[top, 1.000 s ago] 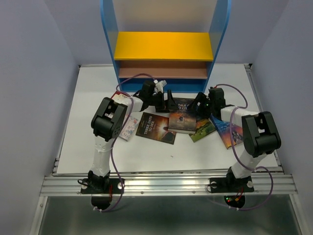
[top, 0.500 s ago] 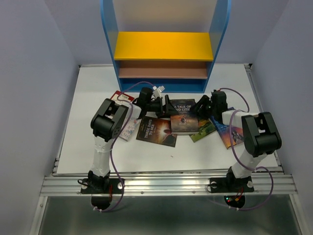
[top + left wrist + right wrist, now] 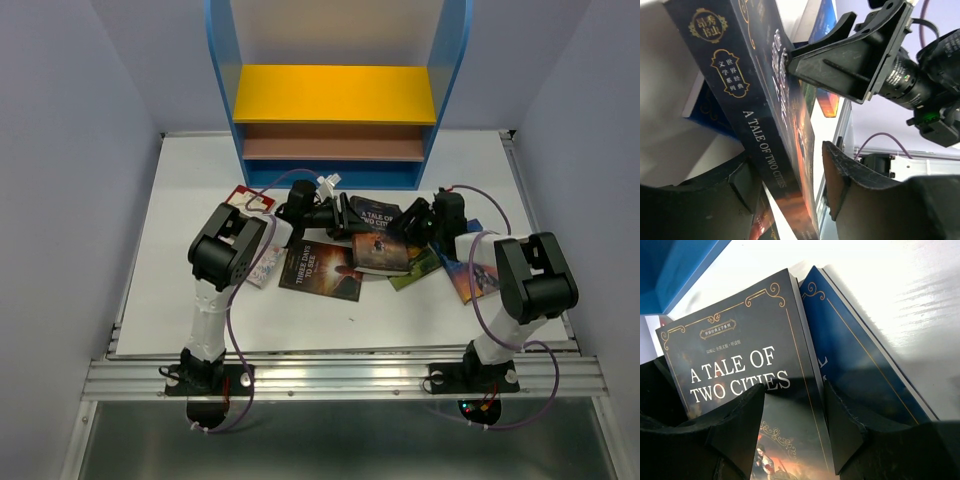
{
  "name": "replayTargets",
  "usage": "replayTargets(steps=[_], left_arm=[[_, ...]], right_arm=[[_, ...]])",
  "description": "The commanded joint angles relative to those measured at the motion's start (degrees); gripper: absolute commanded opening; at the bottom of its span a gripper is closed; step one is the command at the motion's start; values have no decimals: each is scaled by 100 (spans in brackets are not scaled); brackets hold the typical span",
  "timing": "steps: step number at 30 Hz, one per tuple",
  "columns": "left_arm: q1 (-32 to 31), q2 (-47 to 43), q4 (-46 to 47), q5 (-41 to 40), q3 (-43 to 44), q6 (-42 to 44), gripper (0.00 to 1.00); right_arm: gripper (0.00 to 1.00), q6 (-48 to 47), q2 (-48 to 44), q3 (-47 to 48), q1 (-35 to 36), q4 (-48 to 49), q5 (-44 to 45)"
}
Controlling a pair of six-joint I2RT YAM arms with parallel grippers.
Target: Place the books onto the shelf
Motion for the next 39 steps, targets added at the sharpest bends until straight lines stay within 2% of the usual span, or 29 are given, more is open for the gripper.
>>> replayTargets(steps=[1, 4, 7, 10, 15, 18, 21, 22, 28, 32, 38, 39], left_arm=[[-167, -418, 797, 71, 73, -190, 53], [-210, -374, 341, -60, 205, 82, 43], [-263, -365, -483, -324, 460, 635, 29], [-316, -426, -872, -552, 600, 926, 0], [-386, -926, -1734, -1491, 610, 1830, 0], [-439, -1357, -1805, -1940, 531, 2314, 0], [-474, -1788, -1787, -2283, 478, 2726, 0], [-483, -2006, -1735, -2311, 469, 2815, 0], [-527, -2903, -1568, -2583, 276, 3377, 0], [-632, -3561, -1576, -2952, 162, 3729, 0], [-738, -4617, -1576, -3953, 284, 4485, 0], [-738, -4706, -1559, -4424, 397, 4738, 0]], right_arm=[[58, 41, 77, -323, 178, -742, -412], [58, 15, 24, -332, 178, -751, -412], [59, -38, -29, -350, 178, -742, -404], [59, -73, -55, -367, 178, -742, -386], [65, -405, -292, -367, 178, -742, -386], [75, -819, -739, -332, 178, -733, -290], [91, -1161, -1458, -323, 178, -733, -36], [100, -1241, -1662, -323, 178, -733, 35], [100, -1646, -3540, -376, 178, -996, 939], [100, -1822, -4307, -376, 178, -1365, 1643], [100, -1945, -4608, -385, 178, -1392, 2119], [100, -1954, -4591, -376, 178, -1392, 2163]])
